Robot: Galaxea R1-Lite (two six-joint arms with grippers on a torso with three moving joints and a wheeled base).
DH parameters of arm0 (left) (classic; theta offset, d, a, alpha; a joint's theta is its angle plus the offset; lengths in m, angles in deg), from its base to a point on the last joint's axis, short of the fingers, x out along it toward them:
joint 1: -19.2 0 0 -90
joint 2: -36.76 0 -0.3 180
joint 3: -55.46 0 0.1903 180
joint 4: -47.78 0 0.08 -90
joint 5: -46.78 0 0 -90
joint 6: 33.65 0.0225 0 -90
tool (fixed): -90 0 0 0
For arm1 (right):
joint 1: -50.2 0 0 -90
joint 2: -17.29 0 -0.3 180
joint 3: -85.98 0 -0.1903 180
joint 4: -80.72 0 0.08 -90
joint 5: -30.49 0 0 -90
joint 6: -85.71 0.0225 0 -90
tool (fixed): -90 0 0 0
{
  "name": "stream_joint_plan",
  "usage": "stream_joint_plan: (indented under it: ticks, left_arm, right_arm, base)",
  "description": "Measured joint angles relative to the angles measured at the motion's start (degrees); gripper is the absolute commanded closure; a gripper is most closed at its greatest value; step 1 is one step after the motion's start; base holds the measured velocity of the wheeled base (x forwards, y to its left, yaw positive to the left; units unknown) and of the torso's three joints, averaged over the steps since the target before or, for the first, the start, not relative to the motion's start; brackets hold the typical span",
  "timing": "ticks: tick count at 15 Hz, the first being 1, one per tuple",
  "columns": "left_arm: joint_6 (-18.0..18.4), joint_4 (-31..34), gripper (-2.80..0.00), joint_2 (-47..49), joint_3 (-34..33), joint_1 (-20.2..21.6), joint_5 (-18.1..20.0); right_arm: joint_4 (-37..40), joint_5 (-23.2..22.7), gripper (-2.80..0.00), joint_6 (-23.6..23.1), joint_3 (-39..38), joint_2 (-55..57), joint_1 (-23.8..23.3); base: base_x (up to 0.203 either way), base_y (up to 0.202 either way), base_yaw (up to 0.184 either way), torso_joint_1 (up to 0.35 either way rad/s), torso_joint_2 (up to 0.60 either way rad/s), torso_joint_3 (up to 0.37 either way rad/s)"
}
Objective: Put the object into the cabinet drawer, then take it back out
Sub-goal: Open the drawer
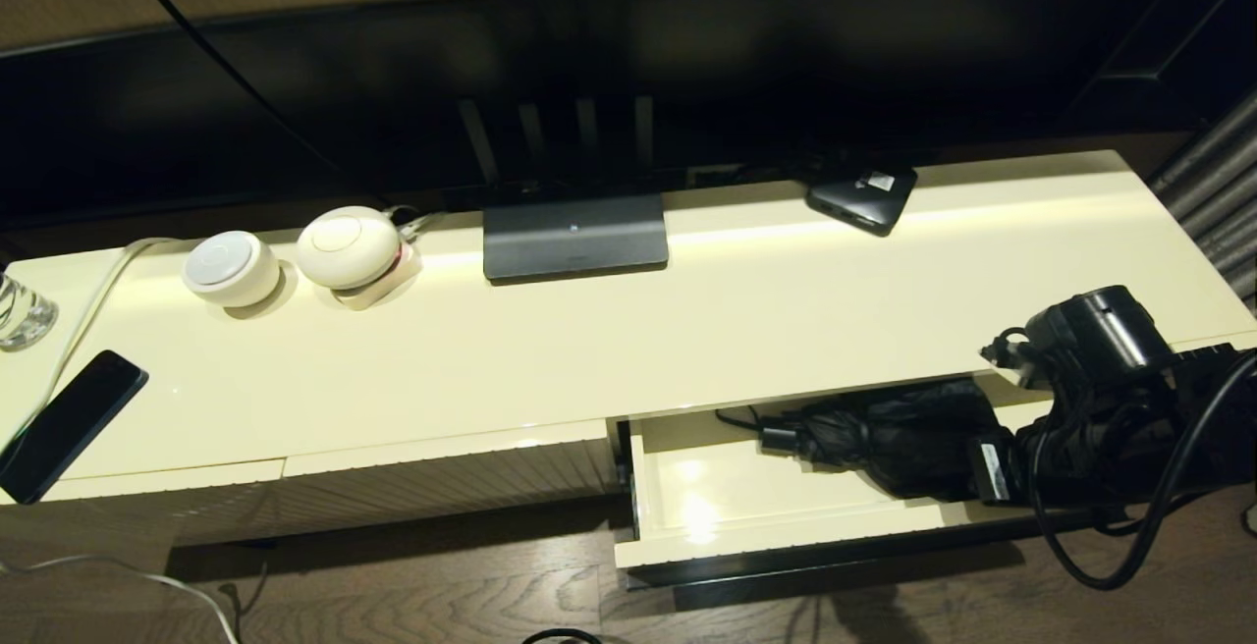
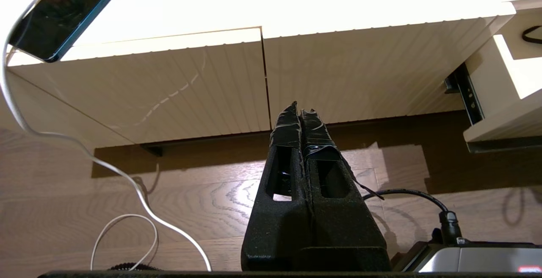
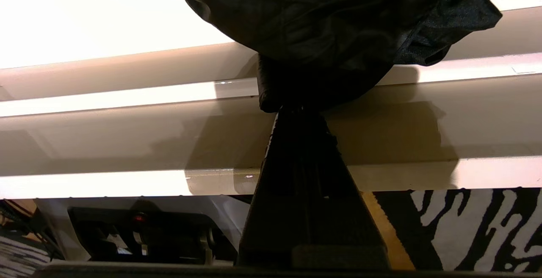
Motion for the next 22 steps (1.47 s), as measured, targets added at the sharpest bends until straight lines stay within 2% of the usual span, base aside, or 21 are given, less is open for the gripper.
stream_joint_plan:
  ticks: [17, 22]
  left_arm:
    - [0.0, 0.0, 0.0, 0.0, 0.0, 0.0, 0.0]
    - [0.0, -0.1, 0.0, 0.0, 0.0, 0.0, 0.0]
  right_arm:
    - [1.4, 0.2, 0.0, -0.2, -7.0, -0.4, -0.5]
    - [1.0, 0.0, 0.0, -2.2, -9.1, -1.0, -1.9]
  base:
    - [0.0, 0.0, 0.0, 0.0, 0.0, 0.0]
    - [0.0, 0.0, 0.0, 0.0, 0.0, 0.0]
